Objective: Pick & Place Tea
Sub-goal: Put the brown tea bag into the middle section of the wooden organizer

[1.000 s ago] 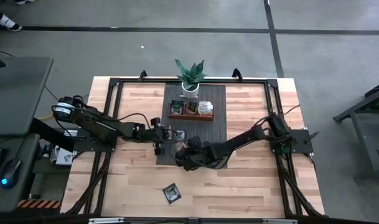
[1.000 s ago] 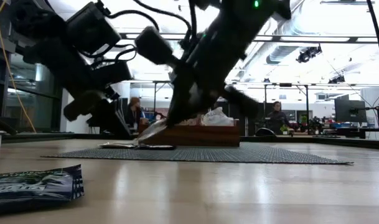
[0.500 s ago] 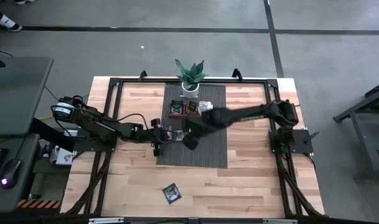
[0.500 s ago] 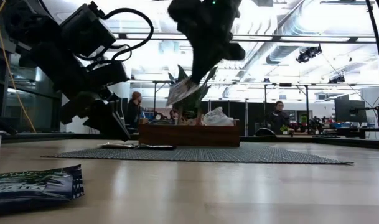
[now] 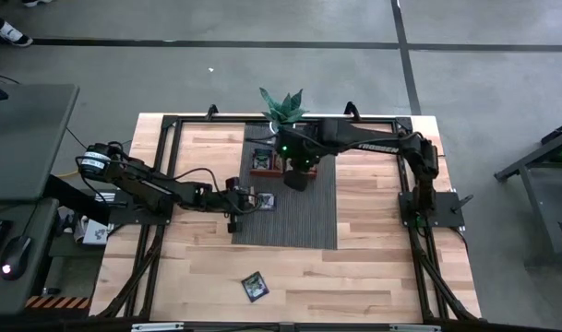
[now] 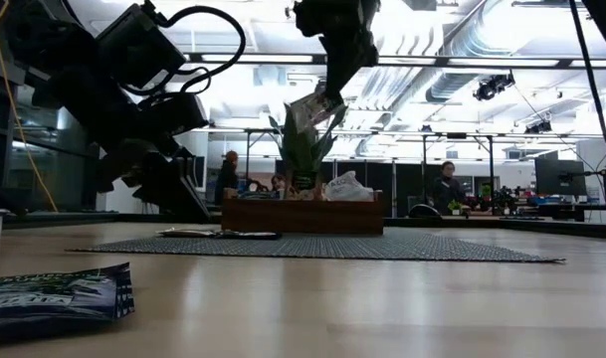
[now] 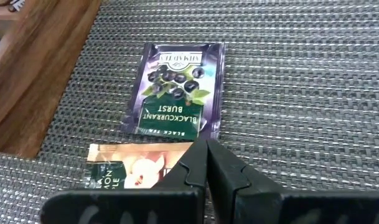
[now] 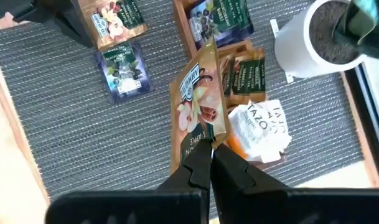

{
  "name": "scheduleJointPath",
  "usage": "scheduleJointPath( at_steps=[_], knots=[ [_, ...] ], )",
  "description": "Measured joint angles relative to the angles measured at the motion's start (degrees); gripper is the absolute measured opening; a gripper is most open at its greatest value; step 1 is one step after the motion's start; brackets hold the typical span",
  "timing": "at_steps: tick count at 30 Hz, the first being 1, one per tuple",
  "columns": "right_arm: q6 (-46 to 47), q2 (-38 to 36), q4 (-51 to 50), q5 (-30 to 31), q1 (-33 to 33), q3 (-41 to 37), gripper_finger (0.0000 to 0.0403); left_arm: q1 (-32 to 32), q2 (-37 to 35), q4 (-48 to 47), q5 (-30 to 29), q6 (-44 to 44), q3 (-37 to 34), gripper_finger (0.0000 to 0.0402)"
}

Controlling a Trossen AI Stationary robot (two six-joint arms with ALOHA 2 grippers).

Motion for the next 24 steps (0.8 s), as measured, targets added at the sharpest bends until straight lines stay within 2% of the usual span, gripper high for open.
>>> scheduleJointPath(
  at_steps=[12,24],
  knots=[
    [-10.7,6.8,-4.1,-0.8,-3.2,1.1,0.0000,0.0,0.0,0.4,0.2,0.0,0.0,0.0001],
    [-24.8,12.3,-6.1,7.0,-3.2,12.4,0.0000,0.0,0.0,0.5,0.5,-0.2,0.0,0.0001]
  ],
)
